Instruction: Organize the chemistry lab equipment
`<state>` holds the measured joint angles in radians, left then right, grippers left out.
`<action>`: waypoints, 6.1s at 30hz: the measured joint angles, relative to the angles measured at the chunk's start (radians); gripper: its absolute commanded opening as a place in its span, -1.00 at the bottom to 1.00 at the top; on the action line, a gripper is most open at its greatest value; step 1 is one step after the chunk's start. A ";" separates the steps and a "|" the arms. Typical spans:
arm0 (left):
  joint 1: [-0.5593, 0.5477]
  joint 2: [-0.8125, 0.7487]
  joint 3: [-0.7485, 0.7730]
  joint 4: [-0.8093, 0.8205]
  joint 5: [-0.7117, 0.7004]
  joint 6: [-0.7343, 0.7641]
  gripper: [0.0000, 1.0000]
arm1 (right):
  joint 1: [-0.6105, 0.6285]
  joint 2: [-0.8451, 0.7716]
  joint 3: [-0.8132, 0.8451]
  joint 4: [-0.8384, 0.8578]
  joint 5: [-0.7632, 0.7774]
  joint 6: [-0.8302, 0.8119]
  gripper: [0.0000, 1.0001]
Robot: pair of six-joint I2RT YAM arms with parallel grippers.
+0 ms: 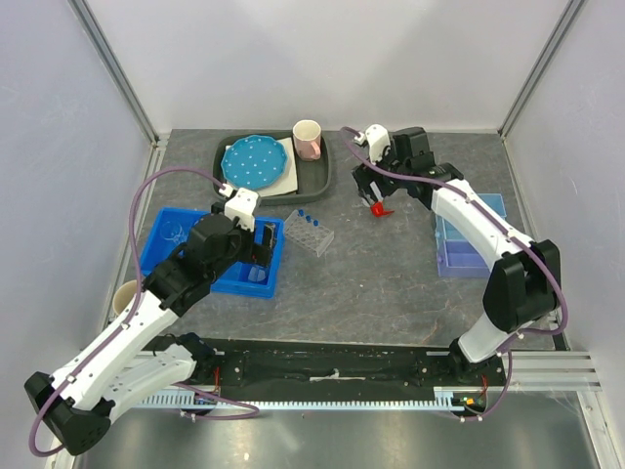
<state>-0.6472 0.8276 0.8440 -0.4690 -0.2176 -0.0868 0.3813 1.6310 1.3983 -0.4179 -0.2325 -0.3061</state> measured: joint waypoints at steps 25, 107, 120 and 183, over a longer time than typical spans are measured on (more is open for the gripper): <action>0.000 0.002 -0.009 0.002 -0.018 0.003 0.88 | -0.302 -0.109 -0.031 0.043 0.039 0.158 0.36; 0.000 0.014 -0.017 0.008 -0.018 0.004 0.87 | -0.781 -0.204 -0.179 -0.060 -0.313 0.127 -0.78; 0.000 0.015 -0.017 0.007 -0.018 0.005 0.87 | -0.827 -0.007 -0.146 -0.047 -0.366 0.157 -0.54; 0.000 0.067 -0.027 0.015 -0.018 0.024 0.87 | -0.352 0.795 0.685 -0.296 0.092 -0.010 -0.72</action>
<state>-0.6472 0.8944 0.8165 -0.4541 -0.2356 -0.0631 0.0292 2.4256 2.0830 -0.7143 -0.1402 -0.3161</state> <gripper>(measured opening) 0.939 0.229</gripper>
